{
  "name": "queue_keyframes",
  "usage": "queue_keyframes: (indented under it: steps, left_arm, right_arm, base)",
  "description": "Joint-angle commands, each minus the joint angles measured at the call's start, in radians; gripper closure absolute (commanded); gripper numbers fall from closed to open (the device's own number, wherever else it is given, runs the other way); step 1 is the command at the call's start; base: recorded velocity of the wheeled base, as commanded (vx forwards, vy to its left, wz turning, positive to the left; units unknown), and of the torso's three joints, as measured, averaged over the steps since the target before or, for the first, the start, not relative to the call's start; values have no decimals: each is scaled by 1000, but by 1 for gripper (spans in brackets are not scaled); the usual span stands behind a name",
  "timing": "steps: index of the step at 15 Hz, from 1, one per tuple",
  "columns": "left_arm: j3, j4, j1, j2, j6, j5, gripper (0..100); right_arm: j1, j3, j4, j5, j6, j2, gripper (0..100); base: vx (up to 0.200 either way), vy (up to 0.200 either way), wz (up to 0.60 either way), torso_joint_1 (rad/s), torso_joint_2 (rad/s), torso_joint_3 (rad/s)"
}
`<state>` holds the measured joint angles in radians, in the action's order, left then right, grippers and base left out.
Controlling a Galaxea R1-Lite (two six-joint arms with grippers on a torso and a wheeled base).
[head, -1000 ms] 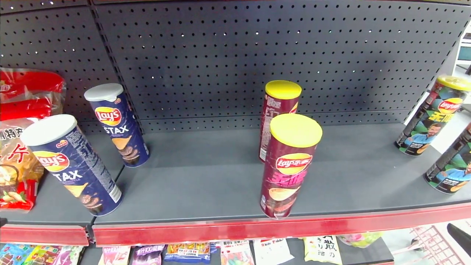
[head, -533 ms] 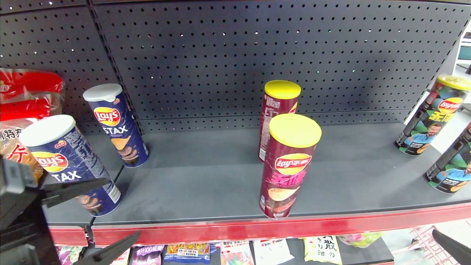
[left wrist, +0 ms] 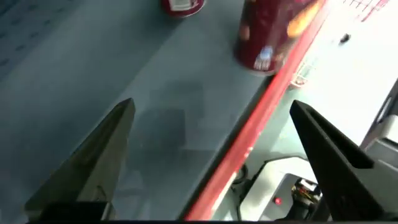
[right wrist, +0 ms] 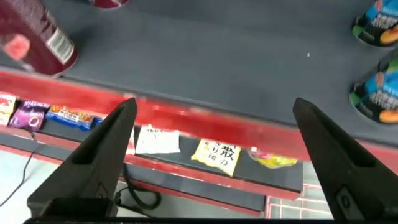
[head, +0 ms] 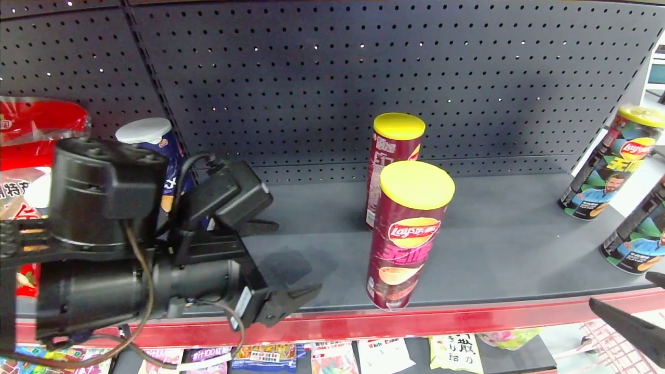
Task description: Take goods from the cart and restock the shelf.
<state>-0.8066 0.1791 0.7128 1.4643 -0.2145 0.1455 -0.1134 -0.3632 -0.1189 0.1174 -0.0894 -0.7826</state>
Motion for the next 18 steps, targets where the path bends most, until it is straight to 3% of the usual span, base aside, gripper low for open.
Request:
queue_keyframes:
  steps: [1,10,13,18]
  left_arm:
    - [-54,-1,30,122,0,-11,0]
    - [-131,2,50,271,-2,-11,0]
    - [-131,2,19,284,-8,-11,0]
    - [-186,3,19,340,-5,-46,0]
  right_arm:
    - [1,-40,-1,1,0,-76,0]
    - [-3,-68,-1,1,2,-130,0]
    - [-3,-74,1,1,0,-130,0]
    - [-3,-74,1,1,0,-130,0]
  base:
    - [0,0,0,0,0,0]
    - [0,0,0,0,0,0]
    - [0,0,0,0,0,0]
    - [0,0,0,0,0,0]
